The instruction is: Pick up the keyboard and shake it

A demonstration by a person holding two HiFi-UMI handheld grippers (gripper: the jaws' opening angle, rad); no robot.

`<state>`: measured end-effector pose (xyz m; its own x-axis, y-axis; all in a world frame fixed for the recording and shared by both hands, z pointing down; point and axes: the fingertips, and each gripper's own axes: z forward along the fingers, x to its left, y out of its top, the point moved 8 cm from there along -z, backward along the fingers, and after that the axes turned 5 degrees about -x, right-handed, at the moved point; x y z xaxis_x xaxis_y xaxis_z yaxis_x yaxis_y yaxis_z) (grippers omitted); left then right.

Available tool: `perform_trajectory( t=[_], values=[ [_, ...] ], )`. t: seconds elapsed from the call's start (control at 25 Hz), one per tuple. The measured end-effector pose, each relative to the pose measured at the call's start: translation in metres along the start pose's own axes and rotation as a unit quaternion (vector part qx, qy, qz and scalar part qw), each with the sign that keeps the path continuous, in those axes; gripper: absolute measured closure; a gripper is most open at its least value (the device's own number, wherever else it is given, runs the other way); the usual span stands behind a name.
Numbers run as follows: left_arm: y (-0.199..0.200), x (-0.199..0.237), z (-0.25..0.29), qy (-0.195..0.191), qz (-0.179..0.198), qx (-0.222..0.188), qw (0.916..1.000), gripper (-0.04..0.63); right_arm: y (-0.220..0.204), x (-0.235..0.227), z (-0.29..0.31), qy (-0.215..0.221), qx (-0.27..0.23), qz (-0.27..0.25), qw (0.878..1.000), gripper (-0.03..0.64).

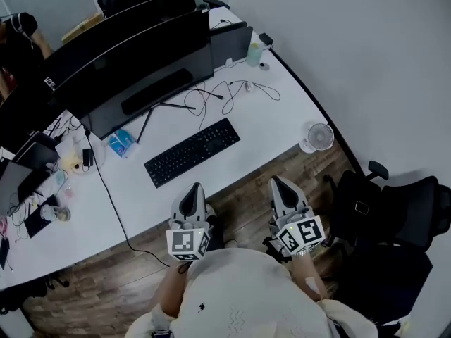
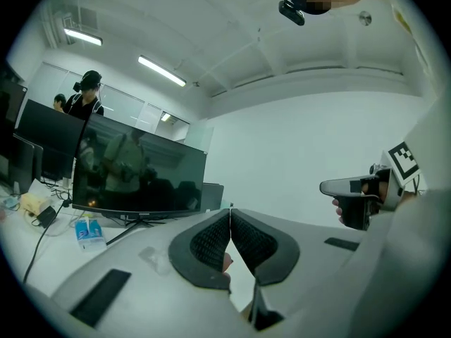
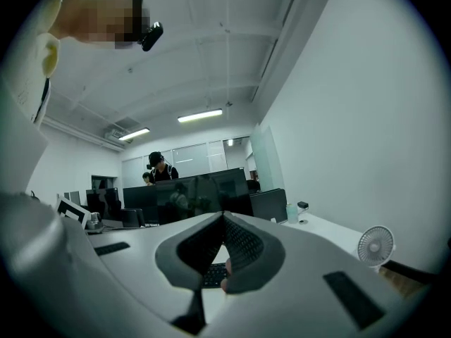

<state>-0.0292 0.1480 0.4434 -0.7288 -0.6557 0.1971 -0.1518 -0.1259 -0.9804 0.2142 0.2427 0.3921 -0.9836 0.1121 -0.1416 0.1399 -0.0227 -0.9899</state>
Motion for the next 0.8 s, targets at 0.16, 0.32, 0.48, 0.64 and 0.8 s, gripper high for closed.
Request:
perform_trajectory(
  t=[0.16, 0.32, 0.48, 0.64, 0.8],
  values=[
    [0.003, 0.016, 0.022, 0.013, -0.005, -0.002, 0.9999, 0.581, 0.003, -0.008, 0.033, 0.012, 0.009, -0.004, 1.0, 0.615],
    [0.009, 0.039, 0.04, 0.024, -0.008, -0.005, 0.9997, 0.581, 0.007, -0.008, 0.072, 0.027, 0.012, -0.009, 1.0, 0.615],
    [0.014, 0.061, 0.054, 0.035, -0.007, -0.008, 0.9993, 0.581, 0.011, -0.002, 0.106, 0.044, 0.011, -0.015, 0.999, 0.614],
    [0.017, 0.084, 0.063, 0.048, -0.006, -0.016, 0.9987, 0.581, 0.012, 0.001, 0.135, 0.057, 0.004, -0.023, 0.998, 0.614],
    [0.02, 0.103, 0.062, 0.074, -0.001, -0.021, 0.9971, 0.581, 0.009, 0.005, 0.159, 0.071, 0.003, -0.019, 0.997, 0.614]
  ],
)
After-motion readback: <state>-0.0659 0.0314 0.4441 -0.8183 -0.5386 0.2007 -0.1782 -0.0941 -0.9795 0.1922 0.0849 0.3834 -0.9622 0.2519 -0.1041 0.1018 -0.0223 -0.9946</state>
